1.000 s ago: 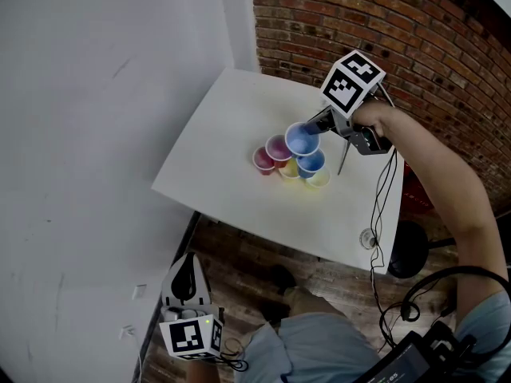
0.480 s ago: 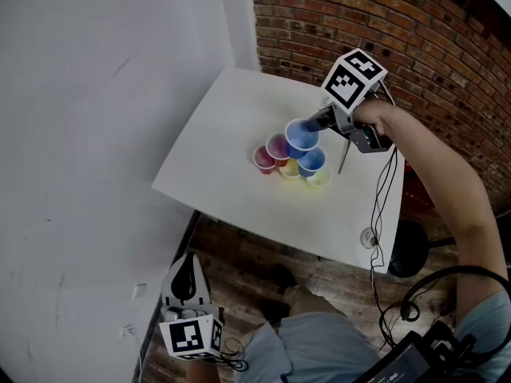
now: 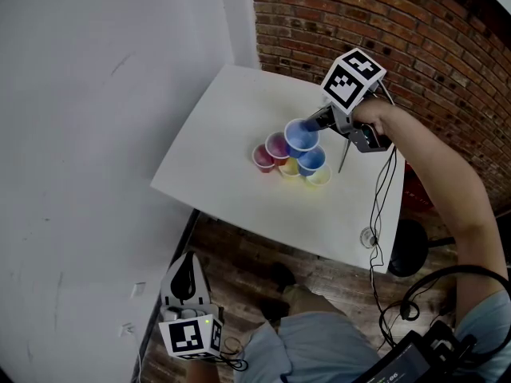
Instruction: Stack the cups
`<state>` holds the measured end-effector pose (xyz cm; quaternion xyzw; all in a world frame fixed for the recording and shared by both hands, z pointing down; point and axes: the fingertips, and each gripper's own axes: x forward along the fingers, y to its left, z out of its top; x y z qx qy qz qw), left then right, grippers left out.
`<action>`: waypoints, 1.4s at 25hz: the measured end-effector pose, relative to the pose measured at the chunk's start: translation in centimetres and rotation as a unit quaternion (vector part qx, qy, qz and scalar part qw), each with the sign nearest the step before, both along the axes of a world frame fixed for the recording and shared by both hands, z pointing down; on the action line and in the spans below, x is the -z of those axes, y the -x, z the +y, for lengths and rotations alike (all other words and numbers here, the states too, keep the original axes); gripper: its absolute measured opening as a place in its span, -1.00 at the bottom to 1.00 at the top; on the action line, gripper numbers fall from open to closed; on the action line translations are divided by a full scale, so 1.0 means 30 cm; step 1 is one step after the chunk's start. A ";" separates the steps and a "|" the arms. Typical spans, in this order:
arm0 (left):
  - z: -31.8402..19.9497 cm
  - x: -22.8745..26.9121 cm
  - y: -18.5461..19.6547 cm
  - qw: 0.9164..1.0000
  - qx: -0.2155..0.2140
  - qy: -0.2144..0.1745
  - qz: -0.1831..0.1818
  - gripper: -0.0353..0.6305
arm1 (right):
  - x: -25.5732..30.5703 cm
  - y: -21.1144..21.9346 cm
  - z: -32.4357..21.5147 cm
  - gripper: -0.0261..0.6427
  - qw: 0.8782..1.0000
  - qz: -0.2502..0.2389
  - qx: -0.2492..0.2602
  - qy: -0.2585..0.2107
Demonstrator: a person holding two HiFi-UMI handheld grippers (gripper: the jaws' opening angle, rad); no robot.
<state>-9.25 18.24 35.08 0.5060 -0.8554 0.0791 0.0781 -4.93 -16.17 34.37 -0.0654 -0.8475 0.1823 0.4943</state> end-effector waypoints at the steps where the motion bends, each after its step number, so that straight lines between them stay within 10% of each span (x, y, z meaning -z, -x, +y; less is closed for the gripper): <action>1: 0.000 -0.002 0.001 1.000 0.000 0.000 0.000 -0.87 | -0.002 0.001 -0.001 -0.83 1.000 0.000 0.000 -0.001; 26: -0.018 -0.011 0.011 1.000 -0.003 0.002 -0.003 -0.87 | 0.007 0.041 -0.029 -0.50 1.000 -0.025 0.008 -0.015; 35: -0.033 0.013 0.031 1.000 -0.004 -0.003 -0.011 -0.87 | 0.169 0.064 -0.159 -0.53 0.991 -0.109 -0.057 -0.056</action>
